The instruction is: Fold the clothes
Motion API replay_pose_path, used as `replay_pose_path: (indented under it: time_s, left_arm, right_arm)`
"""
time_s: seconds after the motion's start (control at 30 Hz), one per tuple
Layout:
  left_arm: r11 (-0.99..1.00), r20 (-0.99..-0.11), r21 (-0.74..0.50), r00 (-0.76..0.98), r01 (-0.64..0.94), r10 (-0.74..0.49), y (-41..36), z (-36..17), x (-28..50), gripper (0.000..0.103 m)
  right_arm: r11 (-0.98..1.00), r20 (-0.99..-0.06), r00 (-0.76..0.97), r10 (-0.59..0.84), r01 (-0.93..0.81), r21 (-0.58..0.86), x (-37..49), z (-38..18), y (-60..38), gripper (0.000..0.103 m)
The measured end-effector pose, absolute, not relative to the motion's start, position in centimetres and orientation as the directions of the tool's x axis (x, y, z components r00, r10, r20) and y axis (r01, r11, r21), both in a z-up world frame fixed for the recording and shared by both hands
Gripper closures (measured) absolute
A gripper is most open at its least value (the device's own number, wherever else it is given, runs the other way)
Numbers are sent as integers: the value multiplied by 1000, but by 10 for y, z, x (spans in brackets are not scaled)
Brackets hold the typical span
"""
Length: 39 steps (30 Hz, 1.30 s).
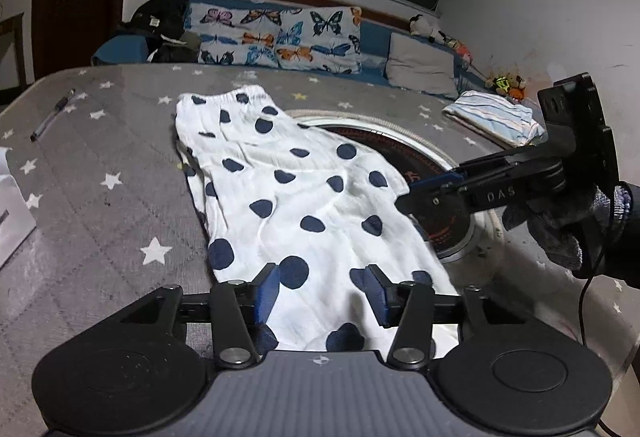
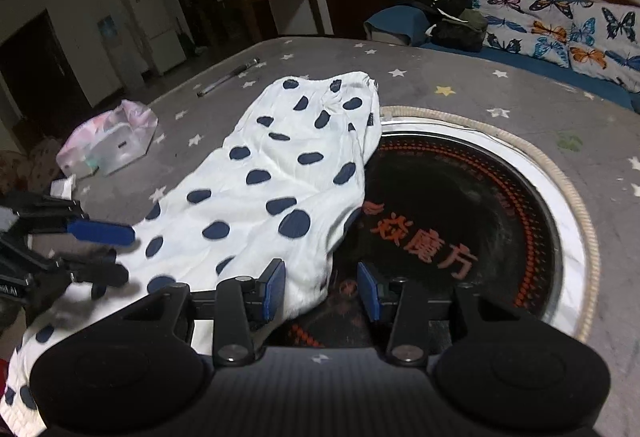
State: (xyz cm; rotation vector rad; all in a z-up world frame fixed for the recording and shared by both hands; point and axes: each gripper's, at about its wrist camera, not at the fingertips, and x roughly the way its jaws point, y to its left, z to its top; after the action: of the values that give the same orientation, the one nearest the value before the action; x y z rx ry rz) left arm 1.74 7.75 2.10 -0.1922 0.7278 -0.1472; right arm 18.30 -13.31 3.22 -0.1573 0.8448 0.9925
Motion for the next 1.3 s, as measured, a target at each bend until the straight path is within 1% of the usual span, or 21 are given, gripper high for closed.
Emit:
replay_pose_path:
  time_s: [0.07,0.1,0.13,0.2,0.27,0.43,0.47,0.5,0.53,0.57,0.83,1.0,1.13,1.3]
  left_arm:
    - [972,-656,-227,729,58,-197,78,17,19,51]
    - [972,-661,-228,724,54,-196,78,15,20,51]
    - [972,-666,-228,720,51,-194,78,14,20,51]
    - [973,-673,-227,715,46,-191,78,11,20,50]
    - [973,-673,-227,715,45,-190,78,10,20,48]
    - [974,-675,-224,714,40,-185,77,10,21,47]
    - [974,-676,-223,714,40,-184,77,11,21,47]
    - [974,-676,-222,714,40,-183,76,11,21,47]
    - [974,-676,-221,713,41,-183,76,11,21,47]
    - [975,-677,-219,713,41,-182,76,11,21,47]
    - [976,-676,-211,715,44,-178,77,9,21,47]
    - [975,-677,-216,714,42,-181,79,11,18,47]
    - [975,-664,-217,725,44,-181,77,17,18,47]
    - [973,-637,-226,749,45,-183,79,26,28,47]
  right_arm:
    - [552,-681,254,687,-792,261,186,31,-131,64]
    - [543,-676,250,693,-799,260,185,32,-130,68]
    - [533,-671,247,699,-806,258,183,33,-129,75]
    - [511,-664,235,710,-821,256,180,36,-128,81]
    - [494,-665,225,712,-834,247,176,38,-126,82]
    - [476,-672,212,710,-848,235,172,36,-124,81]
    - [481,-674,215,707,-844,236,173,36,-125,83]
    - [487,-676,218,704,-841,237,175,35,-127,86]
    - [499,-679,230,698,-836,229,175,36,-129,99]
    - [512,-681,244,690,-830,221,176,37,-131,100]
    - [582,-696,350,627,-805,119,179,46,-145,103]
    - [612,-696,383,608,-785,103,181,50,-150,102]
    - [566,-651,363,667,-815,126,173,62,-140,97]
    - [510,-666,303,682,-849,136,162,52,-112,95]
